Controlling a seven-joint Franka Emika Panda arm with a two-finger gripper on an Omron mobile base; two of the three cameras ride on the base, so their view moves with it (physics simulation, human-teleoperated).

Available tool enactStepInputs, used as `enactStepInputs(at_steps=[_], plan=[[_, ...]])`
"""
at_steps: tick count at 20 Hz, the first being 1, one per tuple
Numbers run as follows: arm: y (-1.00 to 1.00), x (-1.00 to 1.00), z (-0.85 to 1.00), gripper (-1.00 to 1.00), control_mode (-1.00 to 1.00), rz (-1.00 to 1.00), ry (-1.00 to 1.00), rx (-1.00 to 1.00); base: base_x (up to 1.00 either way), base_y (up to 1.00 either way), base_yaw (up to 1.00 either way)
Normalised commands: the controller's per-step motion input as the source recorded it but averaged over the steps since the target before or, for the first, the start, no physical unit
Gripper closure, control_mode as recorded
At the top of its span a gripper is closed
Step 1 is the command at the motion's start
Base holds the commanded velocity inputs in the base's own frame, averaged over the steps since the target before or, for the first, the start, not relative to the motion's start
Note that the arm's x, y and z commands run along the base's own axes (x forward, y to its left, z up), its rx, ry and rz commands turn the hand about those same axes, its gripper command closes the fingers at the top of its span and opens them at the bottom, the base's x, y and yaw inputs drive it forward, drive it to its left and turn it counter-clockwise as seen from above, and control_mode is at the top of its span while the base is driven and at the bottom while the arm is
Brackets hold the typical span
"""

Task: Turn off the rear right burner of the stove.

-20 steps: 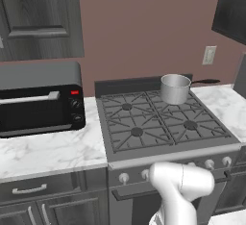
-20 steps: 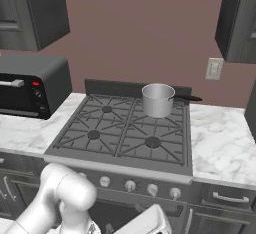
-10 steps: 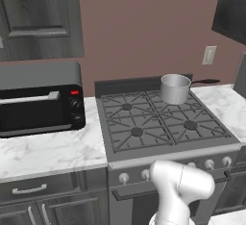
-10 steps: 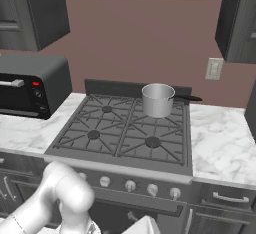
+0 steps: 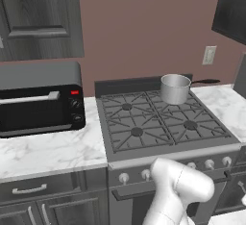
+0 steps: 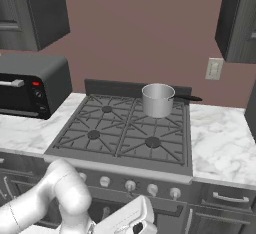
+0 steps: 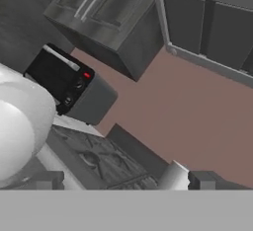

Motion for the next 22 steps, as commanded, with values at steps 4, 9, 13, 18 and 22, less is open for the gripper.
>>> enactStepInputs(at_steps=[4, 9, 13, 18, 22], plan=[[0.00, 0.10, -0.09, -1.00, -1.00, -0.06, 0.00, 0.08, 0.00, 0.00, 0.00], [0.00, 0.00, -0.15, -1.00, -1.00, -0.12, 0.00, 0.09, 0.00, 0.00, 0.00], [0.00, 0.08, -0.01, -1.00, -1.00, -0.15, 0.00, 0.01, 0.00, 0.00, 0.00], [0.00, 0.28, -0.04, -1.00, -1.00, -0.14, 0.07, 0.00, 0.00, 0.00, 0.00], [0.00, 0.24, -0.15, -1.00, -1.00, -0.13, 0.11, 0.00, 0.00, 0.00, 0.00]])
